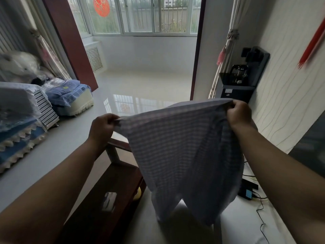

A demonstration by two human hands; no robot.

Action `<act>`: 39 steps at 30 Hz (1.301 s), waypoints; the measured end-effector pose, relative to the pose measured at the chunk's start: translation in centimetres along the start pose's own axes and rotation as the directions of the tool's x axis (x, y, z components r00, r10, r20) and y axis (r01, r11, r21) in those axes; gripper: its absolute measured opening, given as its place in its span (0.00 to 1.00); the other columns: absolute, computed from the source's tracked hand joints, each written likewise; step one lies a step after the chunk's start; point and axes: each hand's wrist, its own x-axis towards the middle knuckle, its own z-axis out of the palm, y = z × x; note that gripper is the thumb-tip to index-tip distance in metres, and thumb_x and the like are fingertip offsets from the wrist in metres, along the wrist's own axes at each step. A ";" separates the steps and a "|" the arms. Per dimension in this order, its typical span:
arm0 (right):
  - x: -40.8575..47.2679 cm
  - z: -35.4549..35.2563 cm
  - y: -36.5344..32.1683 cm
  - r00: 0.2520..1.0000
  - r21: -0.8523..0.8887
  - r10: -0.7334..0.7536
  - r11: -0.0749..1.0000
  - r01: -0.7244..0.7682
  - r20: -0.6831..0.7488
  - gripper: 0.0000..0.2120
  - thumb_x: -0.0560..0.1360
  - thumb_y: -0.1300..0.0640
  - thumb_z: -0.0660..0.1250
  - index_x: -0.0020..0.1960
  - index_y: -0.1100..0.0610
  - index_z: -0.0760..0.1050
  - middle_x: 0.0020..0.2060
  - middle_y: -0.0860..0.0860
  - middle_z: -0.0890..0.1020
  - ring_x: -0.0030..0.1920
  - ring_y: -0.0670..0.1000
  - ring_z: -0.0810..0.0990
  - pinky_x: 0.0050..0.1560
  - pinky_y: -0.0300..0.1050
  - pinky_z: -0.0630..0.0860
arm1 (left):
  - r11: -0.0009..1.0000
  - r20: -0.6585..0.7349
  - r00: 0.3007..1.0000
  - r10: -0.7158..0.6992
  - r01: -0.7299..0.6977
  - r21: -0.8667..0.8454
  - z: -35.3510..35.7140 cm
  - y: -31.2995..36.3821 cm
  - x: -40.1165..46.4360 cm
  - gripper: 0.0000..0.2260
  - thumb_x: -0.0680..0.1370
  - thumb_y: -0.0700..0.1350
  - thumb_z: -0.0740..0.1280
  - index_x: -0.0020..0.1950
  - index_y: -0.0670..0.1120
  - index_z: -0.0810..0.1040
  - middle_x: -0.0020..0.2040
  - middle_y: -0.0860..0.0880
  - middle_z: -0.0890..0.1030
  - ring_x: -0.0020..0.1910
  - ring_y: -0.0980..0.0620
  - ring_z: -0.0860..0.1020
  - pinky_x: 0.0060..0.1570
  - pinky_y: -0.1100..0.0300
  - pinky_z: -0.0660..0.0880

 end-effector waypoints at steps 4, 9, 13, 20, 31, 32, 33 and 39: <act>0.4 -0.2 0.7 0.982 0.023 0.187 0.982 -0.188 0.030 0.14 0.75 0.64 0.58 0.55 0.64 0.79 0.54 0.65 0.81 0.56 0.64 0.78 0.55 0.50 0.73 | 0.989 0.123 0.984 0.126 -0.116 -0.086 0.4 0.5 -1.5 0.04 0.77 0.39 0.67 0.45 0.47 0.79 0.36 0.54 0.79 0.34 0.59 0.77 0.35 0.71 0.68; 0.4 -0.6 1.3 0.951 0.084 0.308 0.947 -0.309 0.024 0.16 0.76 0.63 0.56 0.59 0.59 0.78 0.58 0.61 0.80 0.59 0.62 0.76 0.61 0.51 0.72 | 0.970 0.533 0.846 -0.023 -0.110 0.217 2.2 -3.4 -3.5 0.07 0.74 0.32 0.65 0.47 0.42 0.80 0.46 0.37 0.80 0.48 0.36 0.78 0.49 0.42 0.76; 0.1 -0.1 1.1 0.956 0.094 0.291 0.951 -0.293 0.038 0.16 0.76 0.62 0.56 0.58 0.59 0.78 0.57 0.60 0.80 0.59 0.61 0.76 0.61 0.52 0.73 | 0.895 0.419 0.904 0.088 -0.257 0.366 2.5 -4.7 -4.4 0.08 0.70 0.33 0.69 0.43 0.45 0.83 0.46 0.44 0.78 0.47 0.41 0.75 0.41 0.55 0.71; 0.6 -0.1 1.9 0.859 0.245 0.512 0.837 -0.489 -0.035 0.17 0.79 0.62 0.53 0.61 0.61 0.76 0.59 0.58 0.79 0.61 0.57 0.76 0.54 0.41 0.69 | 0.873 0.364 0.819 0.444 -0.488 0.032 1.8 2.4 -4.7 0.08 0.69 0.27 0.69 0.38 0.39 0.77 0.43 0.43 0.74 0.37 0.45 0.74 0.33 0.56 0.74; -0.3 -1.2 3.4 0.786 0.373 0.617 0.740 -0.560 -0.045 0.17 0.79 0.62 0.52 0.61 0.62 0.75 0.59 0.59 0.78 0.61 0.58 0.76 0.61 0.46 0.72 | 0.401 0.876 0.437 0.202 -0.853 0.333 2.9 -0.1 -5.9 0.18 0.79 0.46 0.59 0.68 0.56 0.65 0.66 0.55 0.72 0.66 0.53 0.66 0.64 0.59 0.59; -0.6 -1.2 3.6 0.816 0.368 0.575 0.771 -0.519 -0.053 0.17 0.79 0.63 0.52 0.61 0.61 0.75 0.59 0.60 0.79 0.61 0.59 0.76 0.59 0.47 0.72 | 0.414 0.867 0.463 0.184 -0.837 0.358 2.4 -0.8 -5.8 0.19 0.78 0.46 0.60 0.68 0.56 0.65 0.66 0.56 0.72 0.65 0.53 0.67 0.63 0.59 0.60; -0.9 -1.1 3.7 0.840 0.355 0.539 0.799 -0.485 -0.065 0.16 0.79 0.63 0.53 0.62 0.60 0.75 0.58 0.60 0.79 0.61 0.59 0.76 0.57 0.46 0.71 | 0.415 0.864 0.470 0.181 -0.833 0.366 2.1 -1.2 -5.7 0.19 0.77 0.46 0.61 0.67 0.57 0.65 0.65 0.57 0.72 0.64 0.54 0.67 0.62 0.59 0.61; -0.4 -1.5 3.9 0.861 0.164 0.509 0.850 -0.500 -0.016 0.16 0.79 0.63 0.53 0.61 0.62 0.75 0.59 0.60 0.78 0.61 0.58 0.76 0.54 0.44 0.71 | 0.171 0.926 0.228 0.303 -0.968 0.182 2.5 -1.2 -8.5 0.22 0.78 0.51 0.62 0.72 0.55 0.63 0.70 0.53 0.68 0.66 0.50 0.68 0.63 0.55 0.64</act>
